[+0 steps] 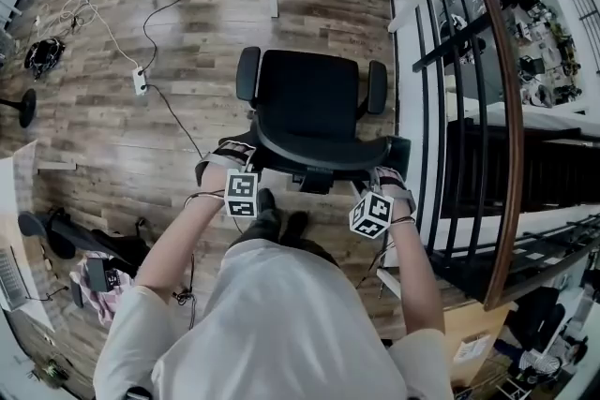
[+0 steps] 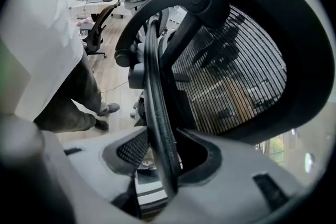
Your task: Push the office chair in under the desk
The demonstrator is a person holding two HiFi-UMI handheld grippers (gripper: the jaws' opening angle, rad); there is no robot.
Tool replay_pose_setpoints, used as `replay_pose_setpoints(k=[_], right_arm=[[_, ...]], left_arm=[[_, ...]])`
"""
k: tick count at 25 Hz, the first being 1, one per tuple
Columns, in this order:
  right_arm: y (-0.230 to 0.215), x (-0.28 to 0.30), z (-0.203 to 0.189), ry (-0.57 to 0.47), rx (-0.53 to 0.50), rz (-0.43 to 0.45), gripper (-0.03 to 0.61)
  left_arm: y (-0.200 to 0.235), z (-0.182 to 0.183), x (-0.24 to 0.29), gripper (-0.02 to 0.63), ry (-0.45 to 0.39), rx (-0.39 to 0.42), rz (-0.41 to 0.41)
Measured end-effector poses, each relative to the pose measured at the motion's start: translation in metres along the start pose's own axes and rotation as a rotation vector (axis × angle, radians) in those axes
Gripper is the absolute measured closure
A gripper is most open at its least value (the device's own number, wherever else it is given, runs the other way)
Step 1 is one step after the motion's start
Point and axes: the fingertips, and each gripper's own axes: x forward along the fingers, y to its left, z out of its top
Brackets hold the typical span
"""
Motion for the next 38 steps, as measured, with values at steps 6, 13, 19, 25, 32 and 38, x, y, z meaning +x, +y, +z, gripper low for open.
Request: replay_pose_setpoints(k=[6, 13, 19, 25, 32, 38], right_arm=[[0.000, 0.003, 0.000, 0.031, 0.026, 0.024, 0.410], [0.001, 0.005, -0.001, 0.044, 0.050, 0.016, 0.408], [-0.013, 0.010, -0.004, 0.062, 0.072, 0.015, 0.405], [-0.032, 0.018, -0.003, 0.100, 0.104, 0.013, 0.405], [-0.053, 0.034, 0.001, 0.143, 0.138, -0.006, 0.400], [-0.080, 0.044, -0.001, 0.157, 0.154, -0.048, 0.391]], left_arm=[[-0.001, 0.001, 0.006, 0.497, 0.009, 0.018, -0.030], [-0.002, 0.003, 0.016, 0.511, 0.012, 0.055, -0.026], [0.012, 0.005, 0.021, 0.511, 0.011, 0.061, -0.024], [0.034, 0.001, 0.028, 0.515, -0.004, 0.060, 0.002], [0.057, -0.009, 0.040, 0.514, -0.013, 0.085, -0.024], [0.083, -0.009, 0.048, 0.515, -0.027, 0.076, -0.018]])
